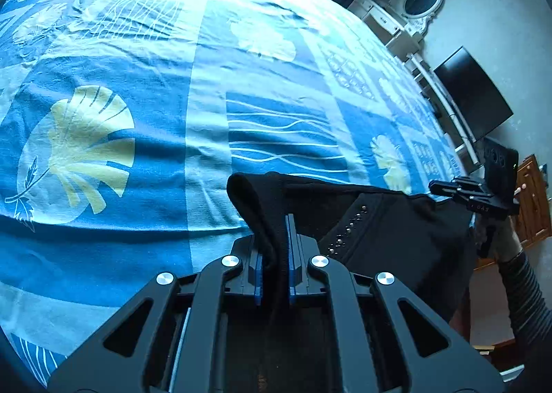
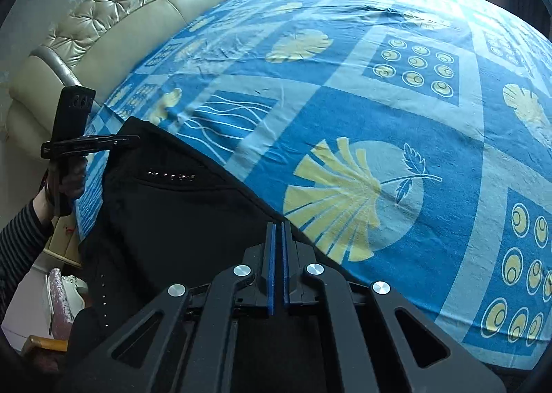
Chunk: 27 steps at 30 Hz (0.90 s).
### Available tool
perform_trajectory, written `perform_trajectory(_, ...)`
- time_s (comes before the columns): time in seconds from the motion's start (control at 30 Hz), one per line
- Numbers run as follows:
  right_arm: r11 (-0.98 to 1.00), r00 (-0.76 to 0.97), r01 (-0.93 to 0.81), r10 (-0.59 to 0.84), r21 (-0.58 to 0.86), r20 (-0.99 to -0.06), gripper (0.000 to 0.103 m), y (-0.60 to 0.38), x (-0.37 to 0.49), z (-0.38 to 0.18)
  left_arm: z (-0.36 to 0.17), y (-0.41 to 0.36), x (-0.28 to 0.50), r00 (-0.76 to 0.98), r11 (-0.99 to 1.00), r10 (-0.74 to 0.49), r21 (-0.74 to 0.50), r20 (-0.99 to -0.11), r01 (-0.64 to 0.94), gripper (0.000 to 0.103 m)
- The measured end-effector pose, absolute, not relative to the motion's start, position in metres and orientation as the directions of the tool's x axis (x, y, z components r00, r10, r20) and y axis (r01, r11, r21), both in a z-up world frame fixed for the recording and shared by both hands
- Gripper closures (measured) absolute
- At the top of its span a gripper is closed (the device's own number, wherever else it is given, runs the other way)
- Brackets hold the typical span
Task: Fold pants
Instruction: 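Grasp the pants waistband with the left tool while the right tool grasps the other waistband end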
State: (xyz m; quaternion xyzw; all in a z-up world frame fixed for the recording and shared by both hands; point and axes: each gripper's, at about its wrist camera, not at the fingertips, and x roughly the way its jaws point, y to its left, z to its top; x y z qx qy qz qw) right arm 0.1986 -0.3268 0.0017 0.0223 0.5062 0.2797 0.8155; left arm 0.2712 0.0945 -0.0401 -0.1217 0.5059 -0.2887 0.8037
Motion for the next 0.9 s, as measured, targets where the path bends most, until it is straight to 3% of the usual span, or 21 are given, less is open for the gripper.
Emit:
perform_trajectory(0.17,0.858,0.316,-0.453,0.409,0.243,-0.856,0.098,-0.322,0.196,-0.001,-0.031,0.099,0.255,0.335,0.805,-0.585,-0.482,-0.738,0.346,0.094)
perform_trajectory(0.2,0.868,0.313,-0.436,0.396,0.24,-0.863,0.091,-0.327,0.204,-0.005,-0.031,0.099,0.254,0.335,0.807,-0.584,-0.485,-0.739,0.338,0.094)
perform_trajectory(0.3,0.892,0.287,-0.392,0.35,0.224,-0.892,0.047,-0.343,0.224,-0.019,-0.03,0.1,0.253,0.343,0.807,-0.586,-0.495,-0.734,0.32,0.094)
perform_trajectory(0.33,0.893,0.262,-0.38,0.354,0.242,-0.898,0.045,-0.347,0.228,-0.025,-0.03,0.101,0.252,0.346,0.809,-0.584,-0.494,-0.734,0.317,0.094)
perform_trajectory(0.47,0.882,0.175,-0.387,0.356,0.268,-0.918,0.045,-0.35,0.23,-0.045,-0.033,0.101,0.255,0.344,0.817,-0.574,-0.494,-0.743,0.297,0.094)
perform_trajectory(0.5,0.891,0.161,-0.391,0.314,0.231,-0.936,0.056,-0.348,0.228,-0.052,-0.033,0.101,0.256,0.344,0.819,-0.571,-0.494,-0.745,0.291,0.094)
perform_trajectory(0.53,0.894,0.142,-0.394,0.289,0.213,-0.947,0.077,-0.345,0.225,-0.058,-0.034,0.101,0.257,0.345,0.822,-0.569,-0.494,-0.747,0.284,0.094)
perform_trajectory(0.6,0.89,0.169,-0.413,0.283,0.193,-0.944,0.089,-0.34,0.217,-0.055,-0.036,0.102,0.259,0.348,0.825,-0.565,-0.499,-0.748,0.266,0.094)
perform_trajectory(0.9,0.894,0.453,-0.442,0.296,0.077,-0.841,0.093,-0.341,0.124,0.022,-0.008,0.124,0.22,0.403,0.781,-0.623,-0.564,-0.671,0.268,0.098)
